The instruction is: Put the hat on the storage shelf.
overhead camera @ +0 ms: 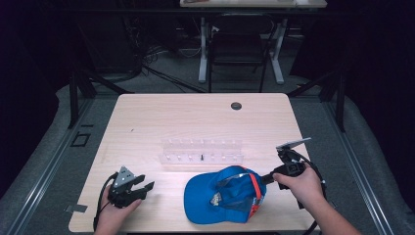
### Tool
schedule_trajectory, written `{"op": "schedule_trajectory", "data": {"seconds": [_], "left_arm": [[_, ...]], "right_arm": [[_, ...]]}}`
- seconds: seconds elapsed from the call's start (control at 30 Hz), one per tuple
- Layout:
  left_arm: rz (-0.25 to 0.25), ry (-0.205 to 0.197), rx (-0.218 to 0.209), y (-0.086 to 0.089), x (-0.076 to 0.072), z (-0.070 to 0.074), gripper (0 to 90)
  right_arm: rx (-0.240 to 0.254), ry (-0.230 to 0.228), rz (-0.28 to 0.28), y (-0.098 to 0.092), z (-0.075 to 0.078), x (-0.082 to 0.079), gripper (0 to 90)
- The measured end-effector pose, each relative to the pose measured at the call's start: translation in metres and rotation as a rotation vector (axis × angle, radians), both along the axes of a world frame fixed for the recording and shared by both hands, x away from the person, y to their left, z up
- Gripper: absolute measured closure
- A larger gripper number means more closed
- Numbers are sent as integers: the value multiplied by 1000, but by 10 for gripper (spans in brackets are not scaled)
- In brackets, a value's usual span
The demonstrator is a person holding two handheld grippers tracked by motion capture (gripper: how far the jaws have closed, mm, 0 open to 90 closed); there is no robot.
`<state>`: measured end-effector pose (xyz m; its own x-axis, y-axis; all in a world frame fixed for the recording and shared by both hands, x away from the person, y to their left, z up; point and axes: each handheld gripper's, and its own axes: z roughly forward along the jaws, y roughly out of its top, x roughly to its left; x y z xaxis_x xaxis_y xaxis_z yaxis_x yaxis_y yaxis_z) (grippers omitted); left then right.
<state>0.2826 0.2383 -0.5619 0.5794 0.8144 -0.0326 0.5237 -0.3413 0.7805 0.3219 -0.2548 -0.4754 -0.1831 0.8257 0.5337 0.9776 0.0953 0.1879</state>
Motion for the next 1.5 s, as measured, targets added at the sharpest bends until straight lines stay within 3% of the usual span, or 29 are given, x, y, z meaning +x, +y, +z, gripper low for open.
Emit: {"op": "schedule_trajectory", "data": {"seconds": [0.07,0.23,0.3,0.47,0.73,0.8,0.83,0.97,1.0,1.17,1.23,1.27,1.5], "left_arm": [[0,1,-1,0,0,0,525],[-2,4,-4,-1,0,0,526],[-2,3,-4,-1,0,0,527],[-3,5,-3,0,0,0,531],[28,1,-17,1,0,1,528],[31,2,-14,2,0,2,528],[34,10,-14,2,0,2,528],[36,4,-29,3,0,1,531],[31,5,-32,3,0,1,540],[23,22,-50,3,1,1,562],[25,27,-49,4,1,1,562],[27,28,-54,5,1,1,563],[30,61,-72,6,2,1,578]], "right_arm": [[2,11,27,-1,2,2,890],[-1,-1,16,2,5,2,890],[-8,7,39,1,7,3,890],[16,13,17,2,11,3,892],[21,-13,11,2,22,4,889],[17,-13,40,0,24,4,889],[22,-18,15,2,24,3,889],[17,-27,20,4,26,2,889],[13,-22,43,3,27,3,890],[32,-40,30,4,30,3,891],[33,-40,55,2,33,4,890],[43,-44,32,3,34,3,890],[62,-53,26,2,43,4,891]]}}
